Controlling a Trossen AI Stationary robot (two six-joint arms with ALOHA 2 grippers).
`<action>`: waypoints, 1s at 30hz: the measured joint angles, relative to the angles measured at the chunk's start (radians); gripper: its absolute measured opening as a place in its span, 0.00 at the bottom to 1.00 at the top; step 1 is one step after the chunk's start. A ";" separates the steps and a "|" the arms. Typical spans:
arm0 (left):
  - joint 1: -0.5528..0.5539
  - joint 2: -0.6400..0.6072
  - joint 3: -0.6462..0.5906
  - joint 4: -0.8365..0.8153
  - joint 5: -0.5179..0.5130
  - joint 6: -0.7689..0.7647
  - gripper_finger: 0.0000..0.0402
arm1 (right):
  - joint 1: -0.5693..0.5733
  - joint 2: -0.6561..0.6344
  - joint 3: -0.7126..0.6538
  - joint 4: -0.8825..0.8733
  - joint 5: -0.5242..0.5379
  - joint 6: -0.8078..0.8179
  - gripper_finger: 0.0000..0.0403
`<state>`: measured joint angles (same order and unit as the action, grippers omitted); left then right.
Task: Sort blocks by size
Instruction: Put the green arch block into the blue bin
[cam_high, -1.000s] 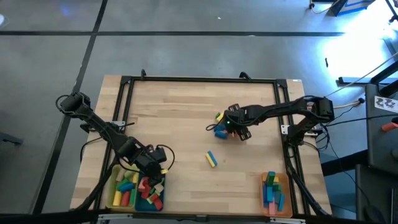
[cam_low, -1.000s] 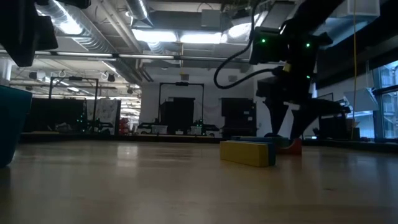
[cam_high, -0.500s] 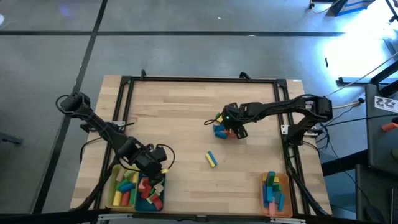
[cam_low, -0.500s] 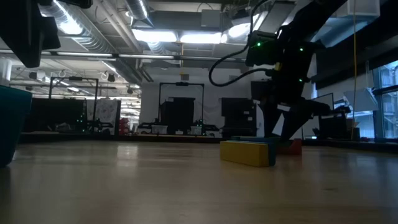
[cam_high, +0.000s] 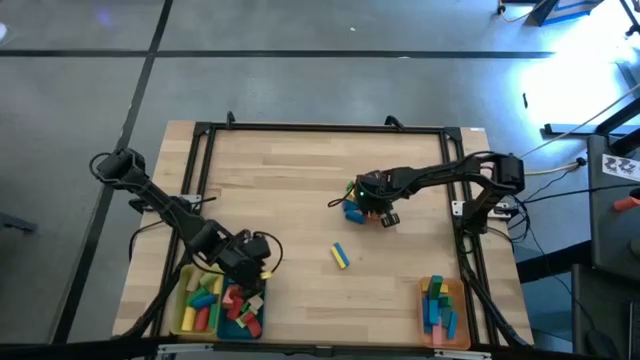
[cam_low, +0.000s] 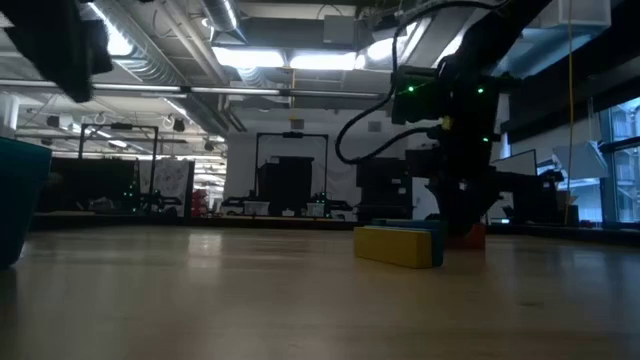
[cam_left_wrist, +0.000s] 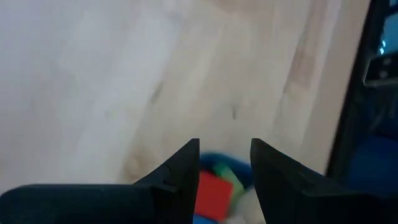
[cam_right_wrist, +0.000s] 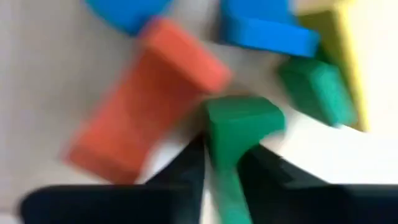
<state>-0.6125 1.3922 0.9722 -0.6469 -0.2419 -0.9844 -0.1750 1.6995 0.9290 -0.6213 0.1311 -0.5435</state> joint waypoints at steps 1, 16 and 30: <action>0.000 0.000 0.000 0.010 -0.027 0.011 0.30 | -0.001 0.002 0.011 -0.009 0.016 0.011 0.17; 0.103 0.030 0.000 0.285 -0.468 0.394 0.30 | 0.041 0.000 0.265 -0.143 -0.110 0.180 0.15; 0.163 0.141 0.000 0.623 -0.466 0.911 0.30 | 0.126 -0.001 0.419 -0.164 -0.233 0.224 0.05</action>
<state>-0.4494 1.5335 0.9722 -0.0243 -0.7074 -0.0738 -0.0492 1.6985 1.3483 -0.7854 -0.1019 -0.3191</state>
